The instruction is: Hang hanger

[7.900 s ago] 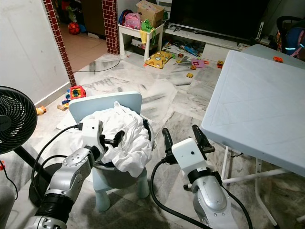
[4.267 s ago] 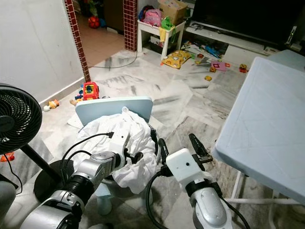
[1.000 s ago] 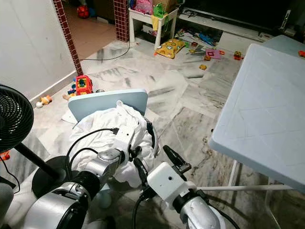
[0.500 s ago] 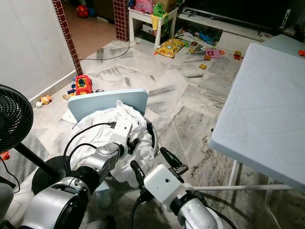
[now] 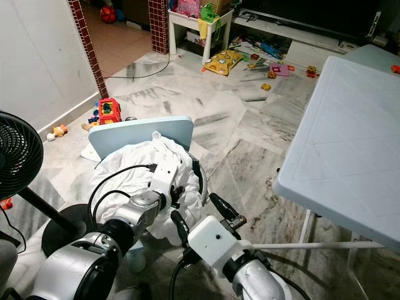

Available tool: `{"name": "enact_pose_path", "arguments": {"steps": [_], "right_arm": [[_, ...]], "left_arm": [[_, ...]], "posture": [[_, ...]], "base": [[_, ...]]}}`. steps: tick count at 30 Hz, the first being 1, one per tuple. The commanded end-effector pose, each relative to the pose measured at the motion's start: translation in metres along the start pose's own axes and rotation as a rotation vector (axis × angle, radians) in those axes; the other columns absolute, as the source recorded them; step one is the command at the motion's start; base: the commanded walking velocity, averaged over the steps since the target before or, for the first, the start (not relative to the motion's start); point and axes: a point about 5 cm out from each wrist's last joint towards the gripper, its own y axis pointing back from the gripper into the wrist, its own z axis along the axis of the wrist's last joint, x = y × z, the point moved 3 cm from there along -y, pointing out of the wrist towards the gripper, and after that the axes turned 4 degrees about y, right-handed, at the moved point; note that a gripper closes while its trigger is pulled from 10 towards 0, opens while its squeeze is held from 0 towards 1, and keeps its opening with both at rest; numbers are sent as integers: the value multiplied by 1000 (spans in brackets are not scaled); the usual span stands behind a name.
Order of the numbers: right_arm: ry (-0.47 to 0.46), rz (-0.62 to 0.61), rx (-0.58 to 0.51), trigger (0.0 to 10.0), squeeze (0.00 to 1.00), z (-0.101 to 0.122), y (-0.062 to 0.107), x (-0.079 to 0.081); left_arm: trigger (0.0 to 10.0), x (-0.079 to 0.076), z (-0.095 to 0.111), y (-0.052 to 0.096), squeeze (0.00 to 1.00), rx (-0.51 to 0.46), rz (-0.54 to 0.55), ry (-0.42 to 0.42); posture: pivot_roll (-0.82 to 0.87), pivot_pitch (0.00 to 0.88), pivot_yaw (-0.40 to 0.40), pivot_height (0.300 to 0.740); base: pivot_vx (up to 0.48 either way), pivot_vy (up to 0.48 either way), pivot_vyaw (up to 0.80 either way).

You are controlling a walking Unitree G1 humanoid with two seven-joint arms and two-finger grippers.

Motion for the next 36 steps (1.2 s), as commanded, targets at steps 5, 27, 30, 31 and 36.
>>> {"name": "enact_pose_path", "arguments": {"steps": [5, 27, 30, 31, 36], "right_arm": [[9, 7, -9, 10000, 0, 3, 1, 1], [18, 3, -9, 10000, 0, 2, -2, -2], [22, 1, -11, 10000, 0, 2, -3, -4], [25, 0, -12, 10000, 0, 3, -4, -5], [37, -4, -16, 10000, 0, 3, -6, -9]], "left_arm": [[10000, -1, -9, 0, 1000, 36, -6, -11], [0, 0, -6, 0, 0, 27, -5, -21], [0, 0, -4, 0, 0, 22, -2, -20], [0, 0, -2, 0, 0, 16, 0, -19], [0, -2, 7, 0, 0, -27, -3, -10]], "posture": [[-95, 106, -60, 740], [-94, 87, -53, 740], [-92, 83, -54, 740], [-90, 78, -54, 740], [-82, 60, -52, 740]], "base": [[0, 0, 0], [0, 0, 0], [0, 0, 0], [0, 0, 0], [0, 0, 0]]}}
